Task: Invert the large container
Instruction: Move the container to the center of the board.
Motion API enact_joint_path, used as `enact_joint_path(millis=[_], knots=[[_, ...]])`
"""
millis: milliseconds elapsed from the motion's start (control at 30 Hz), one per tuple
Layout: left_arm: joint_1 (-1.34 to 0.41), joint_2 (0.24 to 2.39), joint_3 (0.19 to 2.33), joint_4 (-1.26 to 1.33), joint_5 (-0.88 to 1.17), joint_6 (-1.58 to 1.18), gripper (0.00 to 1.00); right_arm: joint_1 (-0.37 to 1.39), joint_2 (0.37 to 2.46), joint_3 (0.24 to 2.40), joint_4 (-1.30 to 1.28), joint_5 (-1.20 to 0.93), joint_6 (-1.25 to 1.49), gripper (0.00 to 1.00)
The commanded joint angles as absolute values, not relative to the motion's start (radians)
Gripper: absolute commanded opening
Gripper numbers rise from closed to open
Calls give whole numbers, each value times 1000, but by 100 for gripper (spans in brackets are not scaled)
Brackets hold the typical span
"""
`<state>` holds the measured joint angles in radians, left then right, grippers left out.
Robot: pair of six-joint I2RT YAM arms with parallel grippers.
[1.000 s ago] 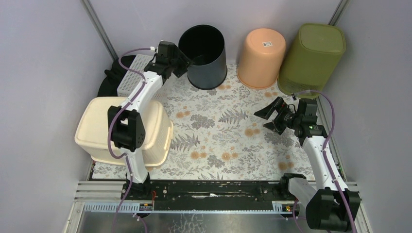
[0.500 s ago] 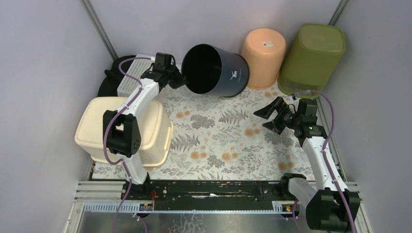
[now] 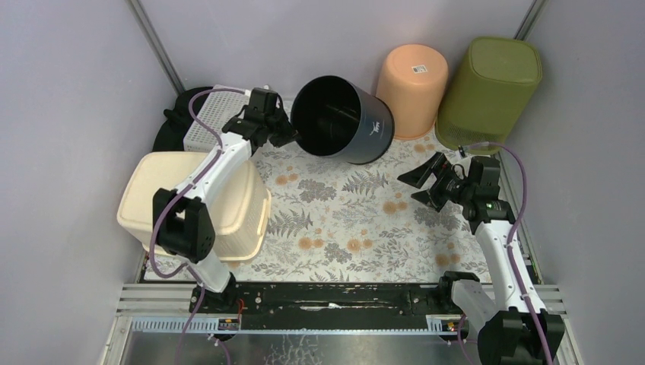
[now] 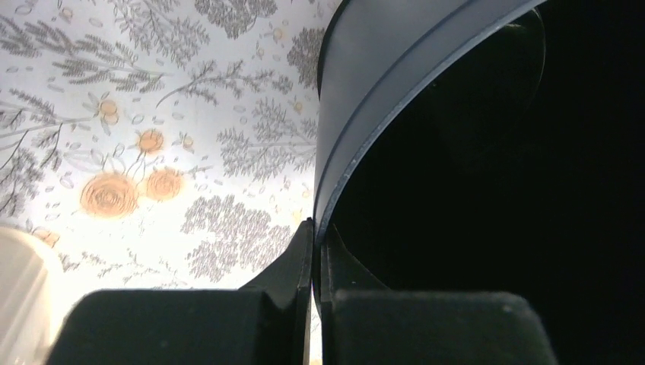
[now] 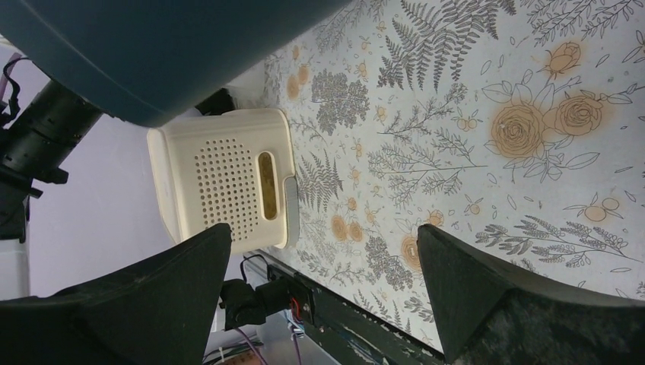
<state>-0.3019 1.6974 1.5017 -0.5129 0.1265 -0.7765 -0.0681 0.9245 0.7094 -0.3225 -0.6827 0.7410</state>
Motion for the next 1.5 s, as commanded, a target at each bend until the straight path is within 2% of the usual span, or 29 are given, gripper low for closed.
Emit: enact_joint_path(millis=[0, 267, 333, 367, 433, 633, 1133, 1467], knots=[[-346, 1577, 1451, -572, 112, -722, 0, -60, 887, 769, -358, -721, 730, 99], [-441, 1417, 1333, -608, 18, -696, 0, -61, 856, 808, -427, -707, 706, 99], [-485, 1377, 1289, -609, -29, -703, 0, -61, 847, 810, -443, -697, 699, 100], [-573, 1330, 1259, -634, -142, -717, 0, -61, 827, 819, -477, -672, 685, 99], [-631, 1304, 1240, -642, -220, -730, 0, -61, 822, 829, -501, -658, 672, 99], [-730, 1252, 1166, -640, -328, -768, 0, -61, 814, 850, -548, -638, 650, 99], [-765, 1284, 1368, -729, -249, -747, 0, -61, 816, 912, -572, -628, 652, 99], [-766, 1394, 1539, -838, -102, -700, 4, -61, 814, 961, -565, -632, 674, 99]])
